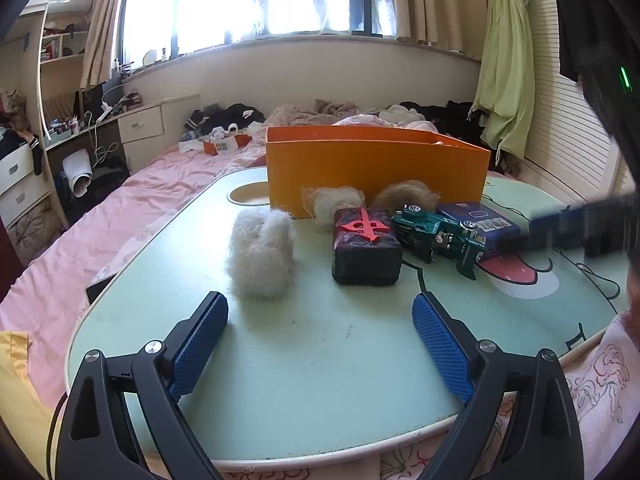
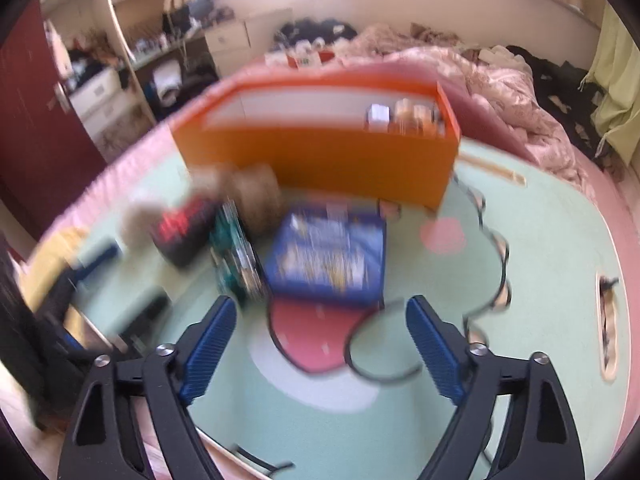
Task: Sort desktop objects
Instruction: 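Grasp the black cloth in the box with the right tool, place it on the table, then lift the brown card box from the orange box with the left tool onto the table, then grasp the figurine in the orange box with the right tool, set it on the table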
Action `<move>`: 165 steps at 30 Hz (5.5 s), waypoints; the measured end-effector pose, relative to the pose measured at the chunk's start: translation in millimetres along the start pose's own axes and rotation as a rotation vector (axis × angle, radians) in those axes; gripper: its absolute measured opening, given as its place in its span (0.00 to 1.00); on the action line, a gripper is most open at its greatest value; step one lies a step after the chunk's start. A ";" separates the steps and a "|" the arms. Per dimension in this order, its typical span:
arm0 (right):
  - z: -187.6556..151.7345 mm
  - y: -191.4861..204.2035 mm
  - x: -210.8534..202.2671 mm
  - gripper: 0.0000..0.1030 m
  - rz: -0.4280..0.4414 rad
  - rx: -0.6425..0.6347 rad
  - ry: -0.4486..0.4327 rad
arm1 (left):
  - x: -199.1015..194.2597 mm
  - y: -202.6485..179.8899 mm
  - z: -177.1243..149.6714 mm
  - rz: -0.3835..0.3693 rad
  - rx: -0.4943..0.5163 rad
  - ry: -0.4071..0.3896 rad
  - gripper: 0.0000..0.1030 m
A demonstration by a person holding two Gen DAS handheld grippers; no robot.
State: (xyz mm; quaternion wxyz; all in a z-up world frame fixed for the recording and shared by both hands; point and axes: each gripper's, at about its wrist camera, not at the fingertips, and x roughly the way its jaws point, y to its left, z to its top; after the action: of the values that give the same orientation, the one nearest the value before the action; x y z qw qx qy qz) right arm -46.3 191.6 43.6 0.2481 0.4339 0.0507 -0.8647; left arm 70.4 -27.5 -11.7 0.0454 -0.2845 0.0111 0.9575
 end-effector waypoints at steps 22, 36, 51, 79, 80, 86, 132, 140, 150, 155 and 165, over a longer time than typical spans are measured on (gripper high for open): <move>159.6 3.7 151.6 0.18 -0.366 -0.226 0.461 | 0.6 3.4 -3.8 -0.018 -0.003 -0.025 0.91; 141.7 34.0 -34.4 0.13 0.000 -0.134 0.024 | -0.3 2.5 -4.0 -0.019 -0.003 -0.026 0.92; 46.1 41.6 -7.2 0.36 0.276 -0.020 0.077 | -1.7 2.7 -4.2 -0.018 -0.004 -0.027 0.92; -41.0 -1.7 1.7 0.89 -0.104 -0.021 0.025 | -26.9 28.7 13.0 -0.083 -0.139 -0.111 0.93; -41.0 -2.2 1.8 0.90 -0.105 -0.019 0.024 | -30.0 30.7 25.8 -0.090 -0.153 -0.114 0.93; -40.5 0.7 2.0 0.93 -0.102 -0.025 0.027 | -12.9 12.4 128.1 -0.232 -0.134 -0.019 0.92; -43.1 -5.3 -7.4 0.93 -0.051 0.028 -0.011 | 25.1 17.1 156.7 -0.500 -0.240 0.207 0.67; -43.3 -5.3 -6.8 0.94 -0.061 0.023 -0.008 | -15.9 31.8 81.5 -0.269 -0.085 0.194 0.67; -41.6 -3.3 -0.5 1.00 -0.132 0.004 0.032 | -1.5 8.8 24.9 -0.169 0.017 0.192 0.74; -41.6 -7.3 -0.7 1.00 -0.147 0.019 0.034 | 3.4 -3.6 15.9 -0.088 0.053 0.112 0.93; -43.7 -11.1 -6.0 1.00 -0.176 0.035 0.053 | 0.6 -2.3 10.1 -0.060 0.029 0.014 1.00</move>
State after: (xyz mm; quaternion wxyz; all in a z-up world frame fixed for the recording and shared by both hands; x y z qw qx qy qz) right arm -16.9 216.9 19.8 0.1619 0.4548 0.0802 -0.8721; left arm 64.6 -24.7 -3.6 0.0783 -0.2907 0.0168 0.9535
